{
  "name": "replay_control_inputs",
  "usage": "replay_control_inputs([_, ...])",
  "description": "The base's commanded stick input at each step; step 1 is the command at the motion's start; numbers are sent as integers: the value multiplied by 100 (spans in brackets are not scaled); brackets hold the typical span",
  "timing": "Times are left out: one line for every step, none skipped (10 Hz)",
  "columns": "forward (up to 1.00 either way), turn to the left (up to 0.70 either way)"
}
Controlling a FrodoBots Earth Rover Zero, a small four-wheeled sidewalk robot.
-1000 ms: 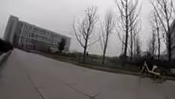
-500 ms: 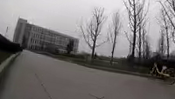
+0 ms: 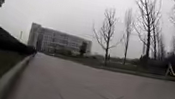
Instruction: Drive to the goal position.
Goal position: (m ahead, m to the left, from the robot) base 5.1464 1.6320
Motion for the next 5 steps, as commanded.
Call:
replay_control_inputs([0,70])
replay_control_inputs([0,34])
replay_control_inputs([0,0])
replay_control_inputs([0,0])
replay_control_inputs([0,0])
